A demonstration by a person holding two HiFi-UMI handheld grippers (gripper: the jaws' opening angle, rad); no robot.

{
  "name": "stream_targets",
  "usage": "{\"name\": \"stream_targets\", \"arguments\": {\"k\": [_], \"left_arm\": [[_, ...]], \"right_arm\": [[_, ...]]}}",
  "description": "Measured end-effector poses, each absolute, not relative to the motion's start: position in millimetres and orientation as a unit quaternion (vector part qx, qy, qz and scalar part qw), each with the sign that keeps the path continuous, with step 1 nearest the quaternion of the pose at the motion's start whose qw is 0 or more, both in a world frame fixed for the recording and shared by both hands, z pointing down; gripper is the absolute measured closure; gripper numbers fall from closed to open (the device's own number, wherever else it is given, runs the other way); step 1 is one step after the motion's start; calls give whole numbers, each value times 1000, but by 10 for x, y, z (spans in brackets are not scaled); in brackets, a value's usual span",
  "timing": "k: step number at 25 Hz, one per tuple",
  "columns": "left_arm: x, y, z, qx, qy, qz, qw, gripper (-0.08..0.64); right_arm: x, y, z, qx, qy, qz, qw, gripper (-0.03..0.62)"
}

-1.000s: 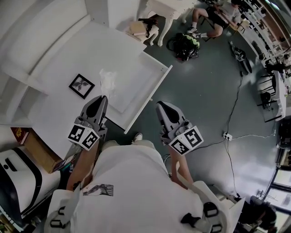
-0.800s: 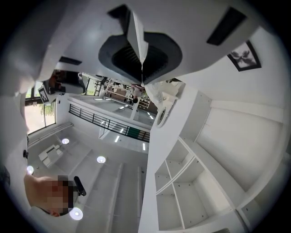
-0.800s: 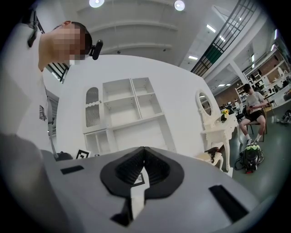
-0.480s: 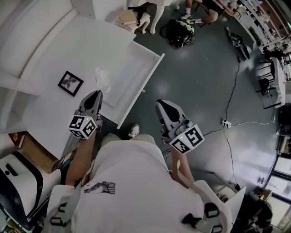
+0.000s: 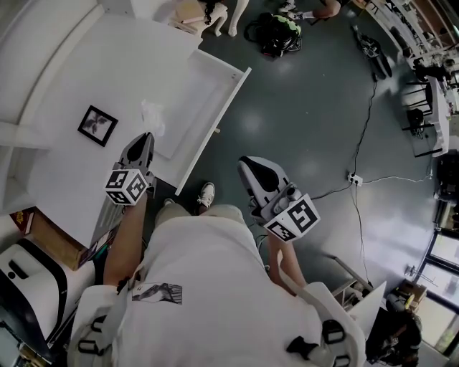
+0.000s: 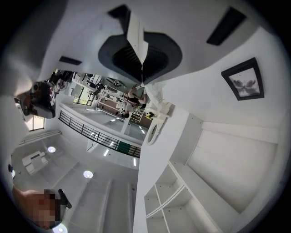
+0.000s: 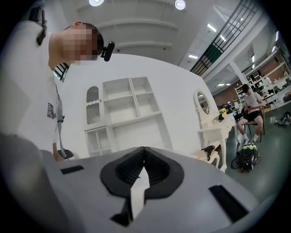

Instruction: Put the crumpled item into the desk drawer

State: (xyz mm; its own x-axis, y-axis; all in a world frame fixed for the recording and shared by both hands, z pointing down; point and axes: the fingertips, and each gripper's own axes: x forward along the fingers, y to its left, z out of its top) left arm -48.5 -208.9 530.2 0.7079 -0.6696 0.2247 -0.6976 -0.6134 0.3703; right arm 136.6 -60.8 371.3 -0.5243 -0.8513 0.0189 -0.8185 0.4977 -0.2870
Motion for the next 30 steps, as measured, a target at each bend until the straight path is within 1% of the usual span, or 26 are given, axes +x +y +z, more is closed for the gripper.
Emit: {"name": "stream_targets", "arguments": {"k": [13,20,26,30], "left_arm": [[-267,-2225,6005,883,-375,105,264,541],[-151,-2297,6404,881,-366,168,250,541],[-74,-2465,6713,869,-372,190,265,541],[-75,-2586,6856,863,-381,206,260,541]], "right_arm": [[1530,-742,3990,-474,864,-159,63,581],[1615,-823,4201,-471,862,-177,57,581],[1730,-858,4400,-469,860,-197,52,581],[1766,-851,4541,-465,858,-212,50,581]]}}
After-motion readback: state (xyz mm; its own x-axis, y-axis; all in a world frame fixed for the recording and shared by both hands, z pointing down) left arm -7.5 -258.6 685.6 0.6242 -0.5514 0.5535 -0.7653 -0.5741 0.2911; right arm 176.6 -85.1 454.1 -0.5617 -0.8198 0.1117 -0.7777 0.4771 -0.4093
